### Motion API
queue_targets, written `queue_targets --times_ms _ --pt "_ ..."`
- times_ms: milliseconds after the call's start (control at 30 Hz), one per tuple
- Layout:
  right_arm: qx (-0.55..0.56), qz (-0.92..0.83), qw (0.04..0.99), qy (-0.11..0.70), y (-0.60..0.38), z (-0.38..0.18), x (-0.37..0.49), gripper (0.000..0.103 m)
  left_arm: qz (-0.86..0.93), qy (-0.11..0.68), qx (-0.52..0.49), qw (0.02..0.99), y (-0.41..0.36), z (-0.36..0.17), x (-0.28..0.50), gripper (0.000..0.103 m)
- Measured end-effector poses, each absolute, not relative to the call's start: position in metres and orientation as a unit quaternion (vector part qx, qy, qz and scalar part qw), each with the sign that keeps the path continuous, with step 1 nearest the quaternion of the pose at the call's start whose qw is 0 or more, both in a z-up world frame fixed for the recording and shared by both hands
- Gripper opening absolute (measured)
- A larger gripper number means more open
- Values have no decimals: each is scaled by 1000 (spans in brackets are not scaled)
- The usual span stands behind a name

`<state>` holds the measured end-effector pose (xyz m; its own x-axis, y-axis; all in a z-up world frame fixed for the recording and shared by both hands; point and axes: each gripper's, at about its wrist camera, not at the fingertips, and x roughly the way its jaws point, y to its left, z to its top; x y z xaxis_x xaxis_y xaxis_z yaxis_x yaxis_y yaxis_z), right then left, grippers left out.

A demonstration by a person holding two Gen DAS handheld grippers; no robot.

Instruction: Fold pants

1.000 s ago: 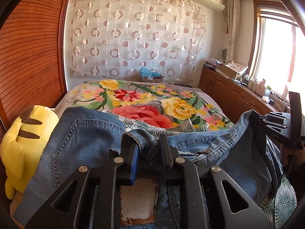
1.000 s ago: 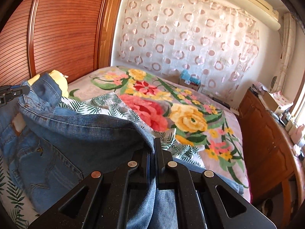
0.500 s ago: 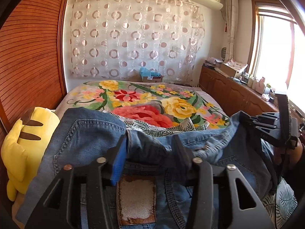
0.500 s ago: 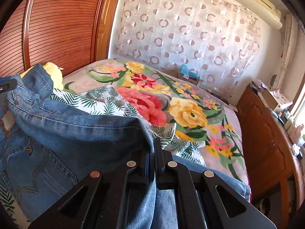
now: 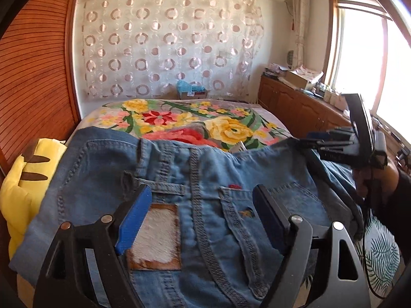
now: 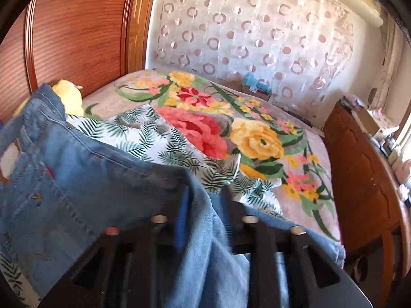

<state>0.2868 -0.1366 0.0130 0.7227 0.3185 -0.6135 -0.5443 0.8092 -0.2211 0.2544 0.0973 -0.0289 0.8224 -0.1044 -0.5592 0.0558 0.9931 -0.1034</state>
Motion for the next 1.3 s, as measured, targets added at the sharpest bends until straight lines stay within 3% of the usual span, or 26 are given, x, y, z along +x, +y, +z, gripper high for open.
queue_targets --times_ms 33,100,533,1300 --pt "-190 242 907 287 -140 16 284 43 -46 298 -35 953 92 -31 255 82" --pt "-181 243 909 287 -147 23 278 45 -52 303 -25 951 82 -37 256 82" --pt "-119 242 902 338 -222 9 200 45 -101 316 -8 943 58 -52 250 82" --pt "-141 224 879 396 -220 -18 162 45 -118 321 -1 940 51 -51 248 82"
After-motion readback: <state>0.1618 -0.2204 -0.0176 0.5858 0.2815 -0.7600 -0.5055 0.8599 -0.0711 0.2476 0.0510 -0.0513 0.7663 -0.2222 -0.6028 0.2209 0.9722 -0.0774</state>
